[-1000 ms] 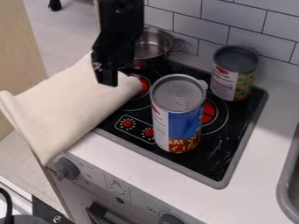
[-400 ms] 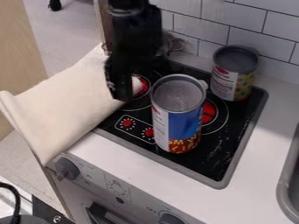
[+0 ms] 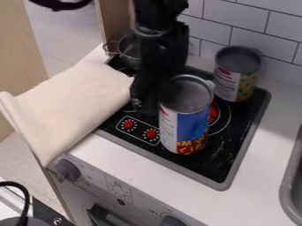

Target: Move the blue can to the right bottom corner of the burner

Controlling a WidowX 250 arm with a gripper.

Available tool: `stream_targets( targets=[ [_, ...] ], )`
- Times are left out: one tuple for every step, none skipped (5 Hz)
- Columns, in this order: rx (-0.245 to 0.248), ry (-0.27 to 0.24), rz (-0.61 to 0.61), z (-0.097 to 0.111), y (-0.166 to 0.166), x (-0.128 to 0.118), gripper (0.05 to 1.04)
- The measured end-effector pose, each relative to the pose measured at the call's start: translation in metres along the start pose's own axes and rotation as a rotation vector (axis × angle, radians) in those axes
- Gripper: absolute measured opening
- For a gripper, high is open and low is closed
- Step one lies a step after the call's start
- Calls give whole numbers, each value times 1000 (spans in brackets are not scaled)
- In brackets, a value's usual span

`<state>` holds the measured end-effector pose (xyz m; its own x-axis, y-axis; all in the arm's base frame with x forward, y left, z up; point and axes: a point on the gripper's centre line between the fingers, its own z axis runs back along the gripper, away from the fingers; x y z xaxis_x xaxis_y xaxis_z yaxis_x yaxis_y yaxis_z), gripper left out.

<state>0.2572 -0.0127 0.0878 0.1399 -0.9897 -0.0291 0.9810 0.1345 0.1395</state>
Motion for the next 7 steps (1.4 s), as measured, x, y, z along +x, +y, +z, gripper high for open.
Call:
stream_targets(
  targets=[
    [-50,-6,0,-3,-6,5,1001],
    [-55,-26,8,-5,-7,13,1001],
    [-69,-32,1,-9,-9,21,1001],
    [-90,-50,8,-10,-8,26,1001],
    [-101,-53,6,-11,-8,32,1002],
    [-87,-67,10,-13,-7,41,1001],
    [-68,-74,-4,-15,-7,47,1001]
  ],
)
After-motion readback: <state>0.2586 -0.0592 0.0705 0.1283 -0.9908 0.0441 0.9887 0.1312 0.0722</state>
